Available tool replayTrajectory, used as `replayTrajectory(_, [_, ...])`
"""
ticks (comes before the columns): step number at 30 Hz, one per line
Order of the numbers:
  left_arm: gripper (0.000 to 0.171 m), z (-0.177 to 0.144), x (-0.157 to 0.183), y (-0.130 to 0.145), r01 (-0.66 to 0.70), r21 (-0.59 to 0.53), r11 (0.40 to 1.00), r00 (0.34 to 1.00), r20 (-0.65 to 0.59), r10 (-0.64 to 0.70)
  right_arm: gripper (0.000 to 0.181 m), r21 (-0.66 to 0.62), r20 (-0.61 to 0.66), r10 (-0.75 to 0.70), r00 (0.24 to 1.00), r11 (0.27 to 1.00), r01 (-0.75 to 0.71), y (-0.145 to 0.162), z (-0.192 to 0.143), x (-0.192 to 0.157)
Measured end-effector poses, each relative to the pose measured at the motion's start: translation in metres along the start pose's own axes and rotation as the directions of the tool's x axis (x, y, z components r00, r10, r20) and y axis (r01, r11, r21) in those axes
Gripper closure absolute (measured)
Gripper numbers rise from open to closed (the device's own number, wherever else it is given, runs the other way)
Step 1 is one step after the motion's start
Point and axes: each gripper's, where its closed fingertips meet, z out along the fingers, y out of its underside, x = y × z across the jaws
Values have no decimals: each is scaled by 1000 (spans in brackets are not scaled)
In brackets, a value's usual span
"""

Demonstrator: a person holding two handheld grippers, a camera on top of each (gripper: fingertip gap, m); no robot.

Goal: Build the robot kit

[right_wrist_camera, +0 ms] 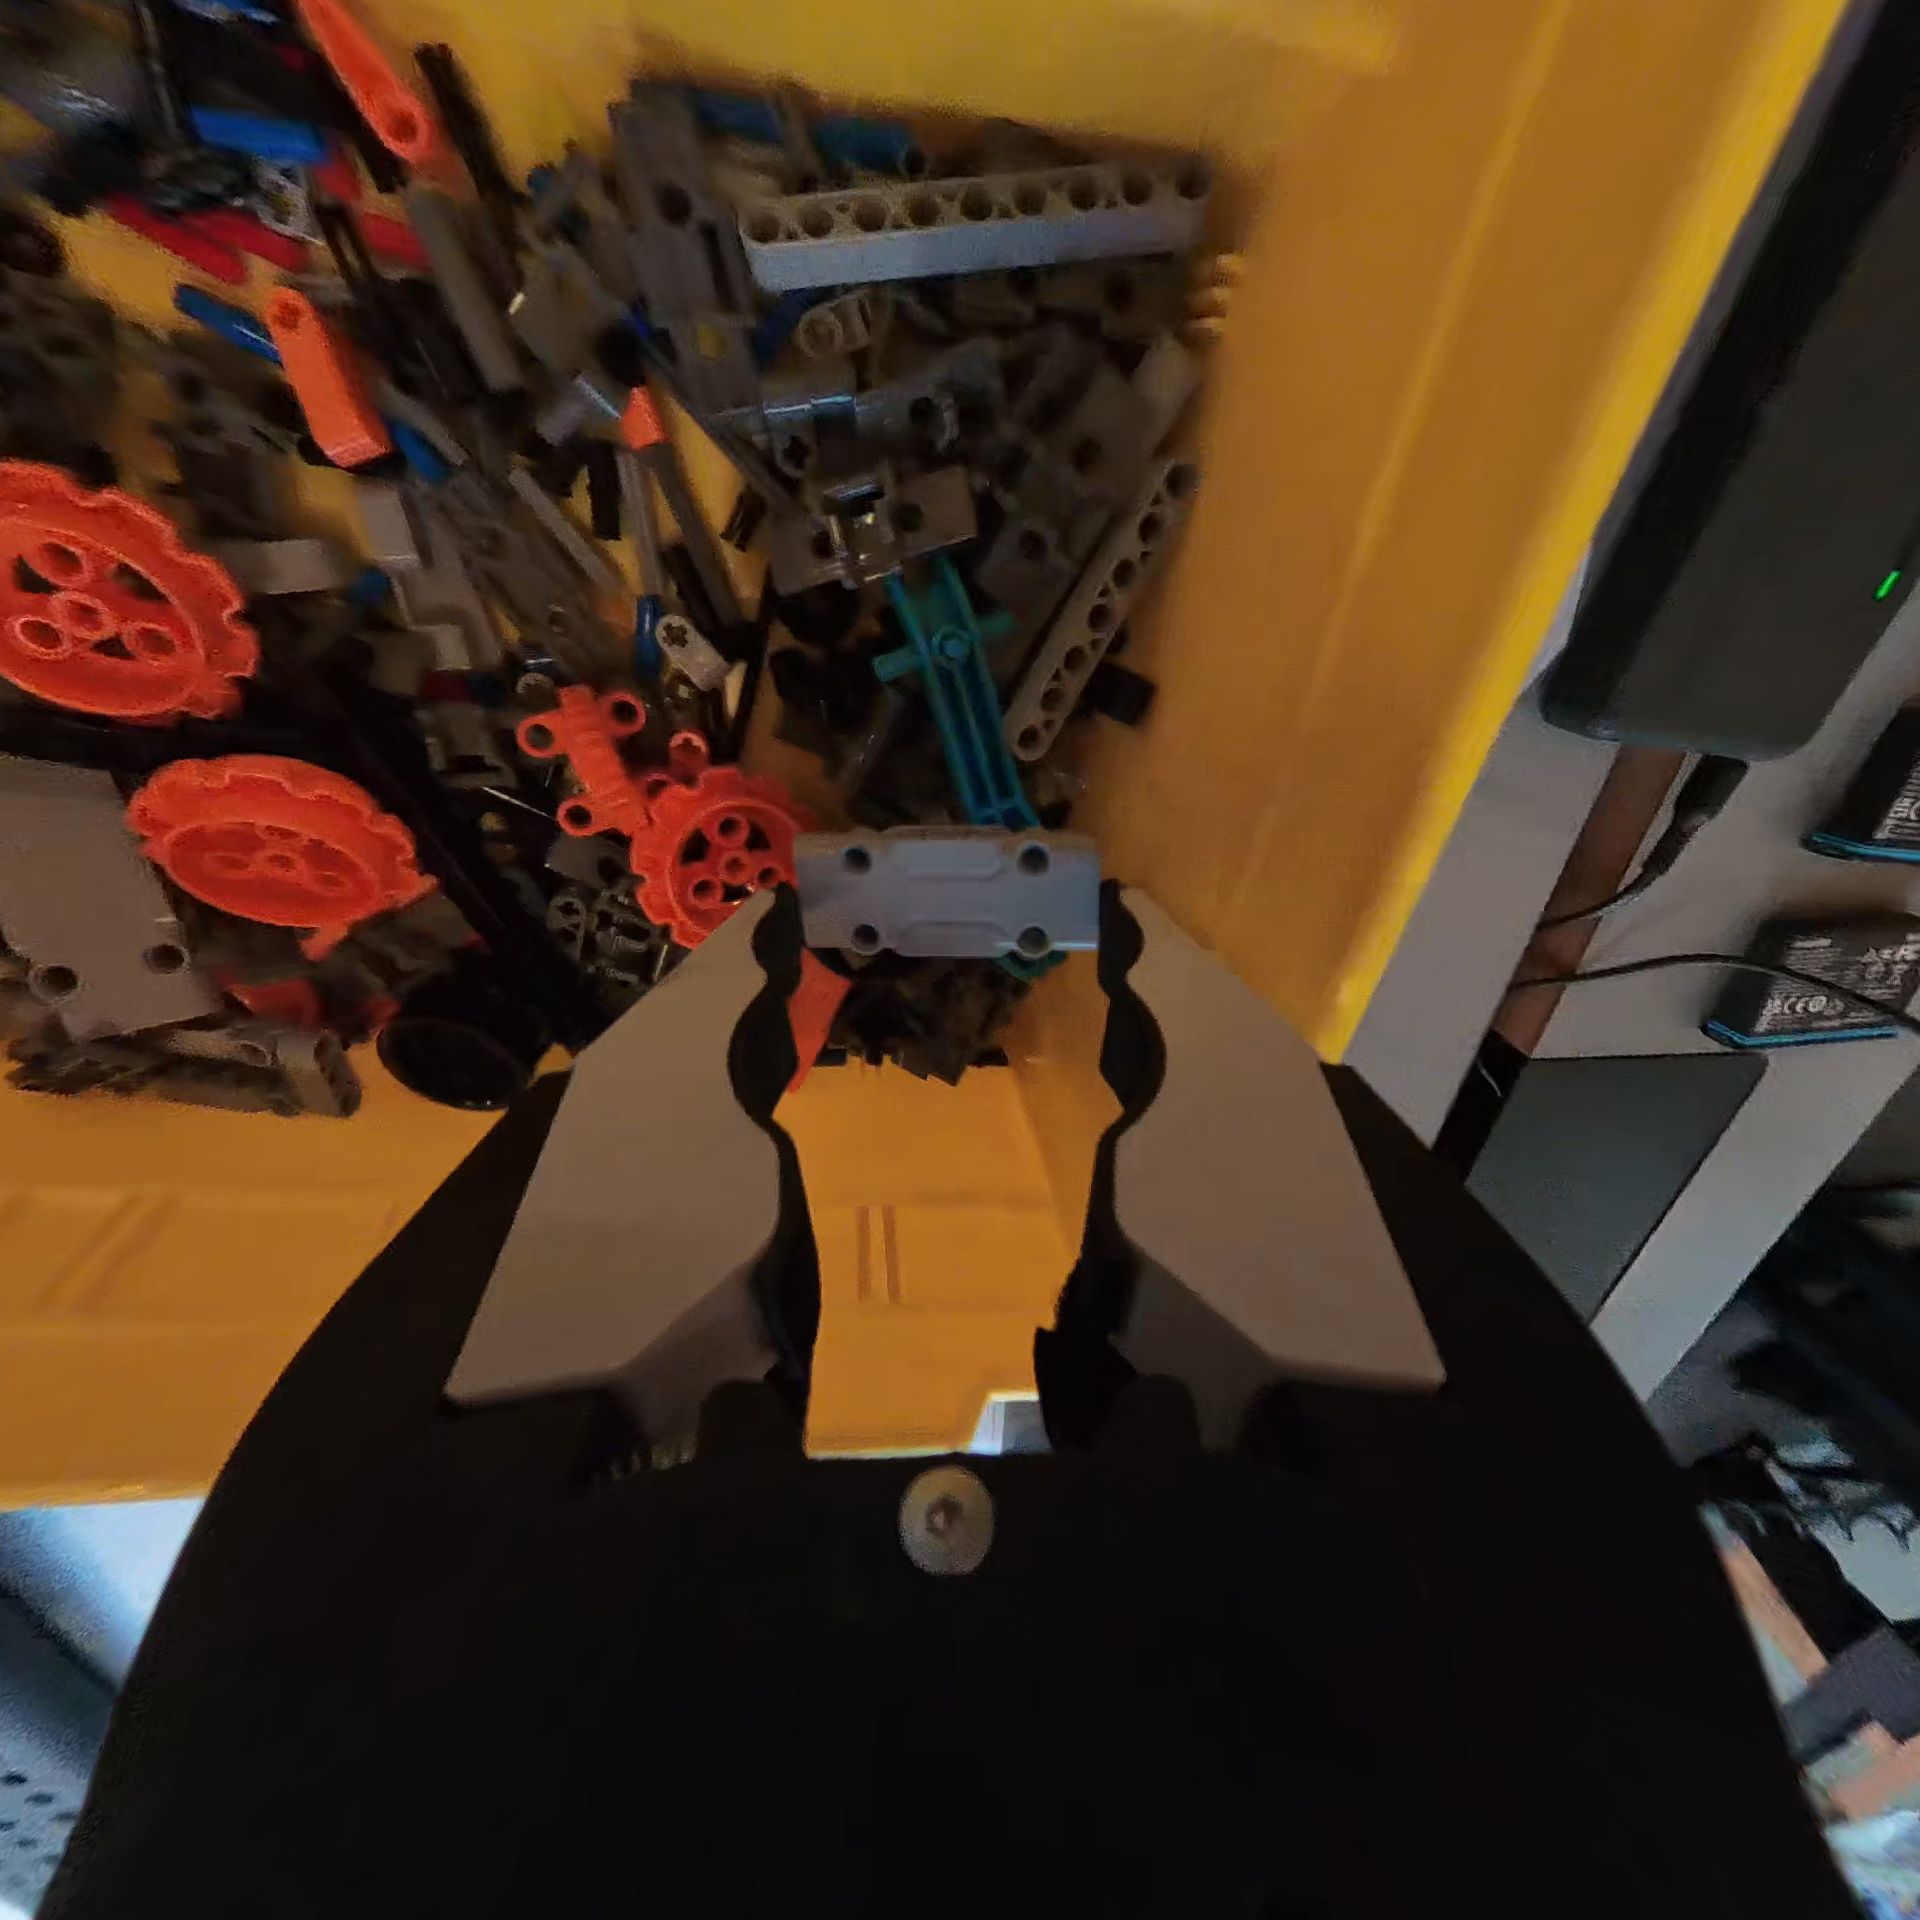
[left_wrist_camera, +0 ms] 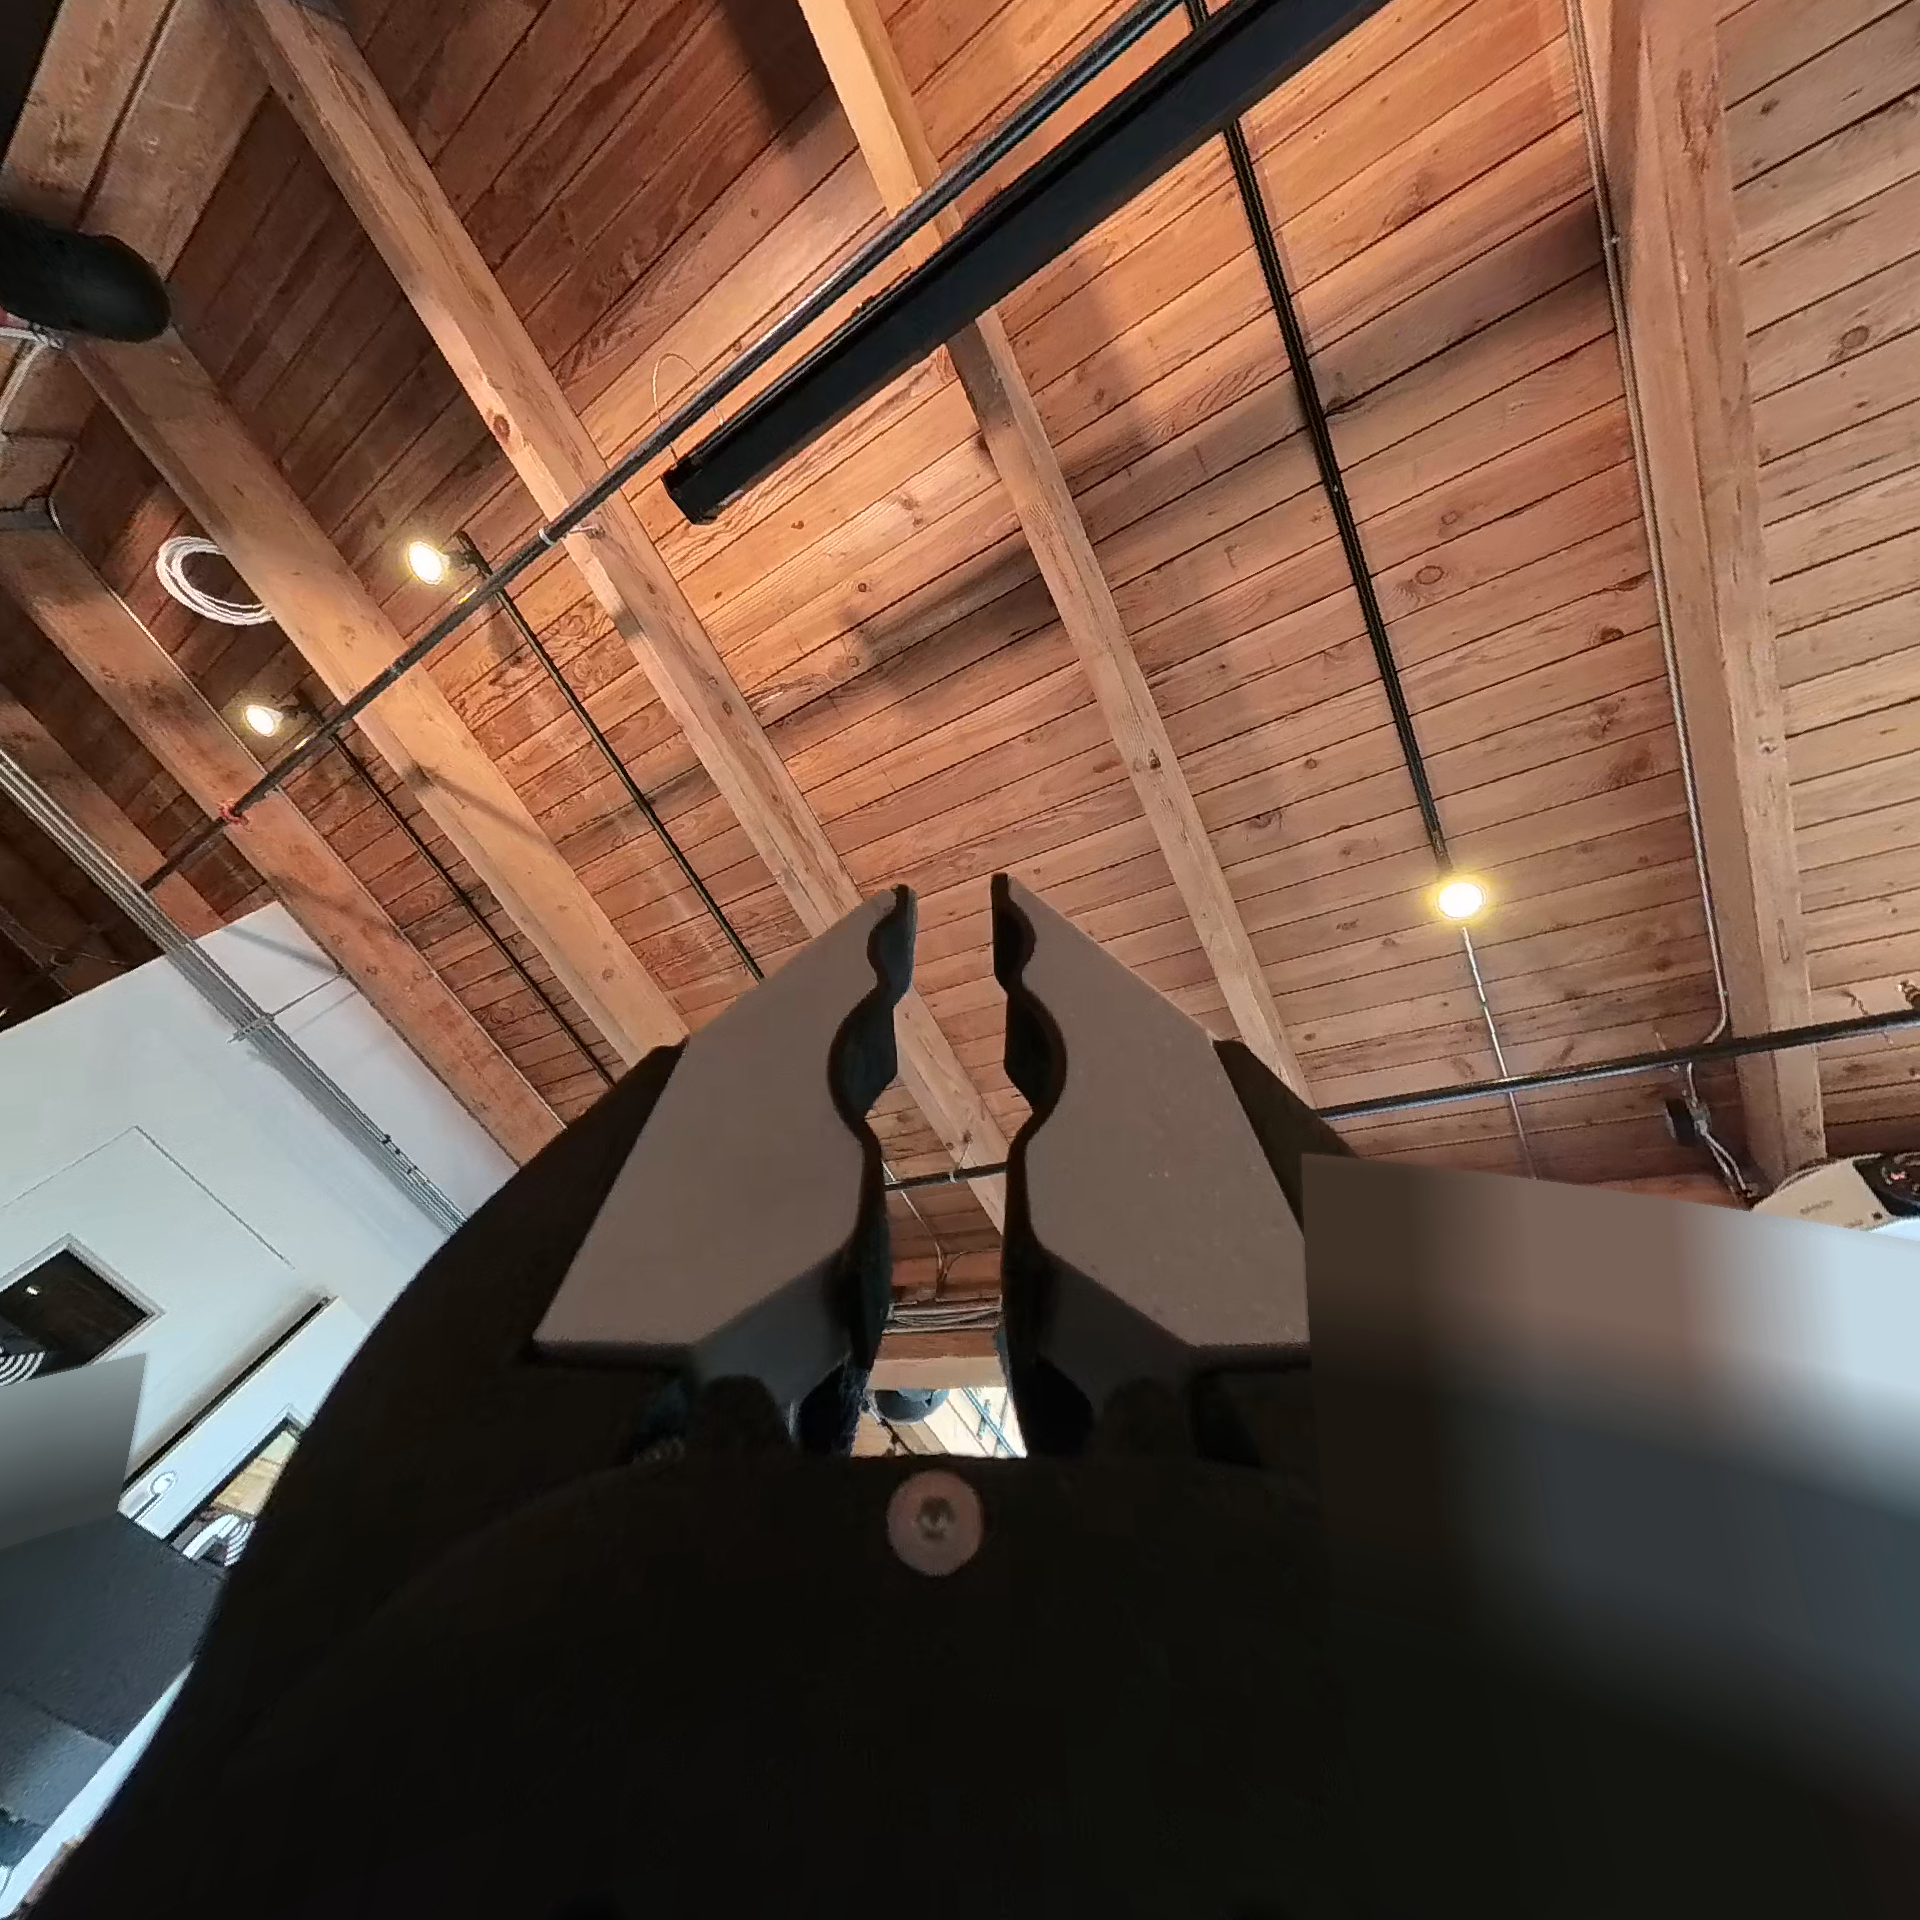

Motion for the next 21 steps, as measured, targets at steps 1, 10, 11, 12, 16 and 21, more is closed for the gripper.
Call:
replayTrajectory(1, [160, 0, 0, -2, -1, 4, 1000, 1000, 1, 1, 123, 37, -5, -7, 1000, 999, 7, -3, -2, 0])
replayTrajectory(10, [160, -1, 0, -4, 2, 11, 1000, 1000, -2, -2, 126, 230, 169, -224, 960, 956, 182, -66, -3, -76])
replayTrajectory(11, [160, -1, 0, -4, 2, 11, 1000, 1000, -1, -2, 130, 257, 150, -246, 958, 945, 202, -75, -1, -79])
replayTrajectory(12, [160, -1, 0, -5, 3, 12, 1000, 1000, -2, -3, 133, 291, 140, -270, 953, 931, 221, -84, 0, -82])
replayTrajectory(16, [160, -2, 0, -6, 7, 16, 1000, 1000, -4, -7, 123, 224, 172, -295, 940, 941, 255, -89, 17, -89])
replayTrajectory(21, [160, -2, 1, -8, 13, 22, 1000, 1000, -7, -13, 141, 164, 64, -356, 932, 925, 342, -86, 24, -76])
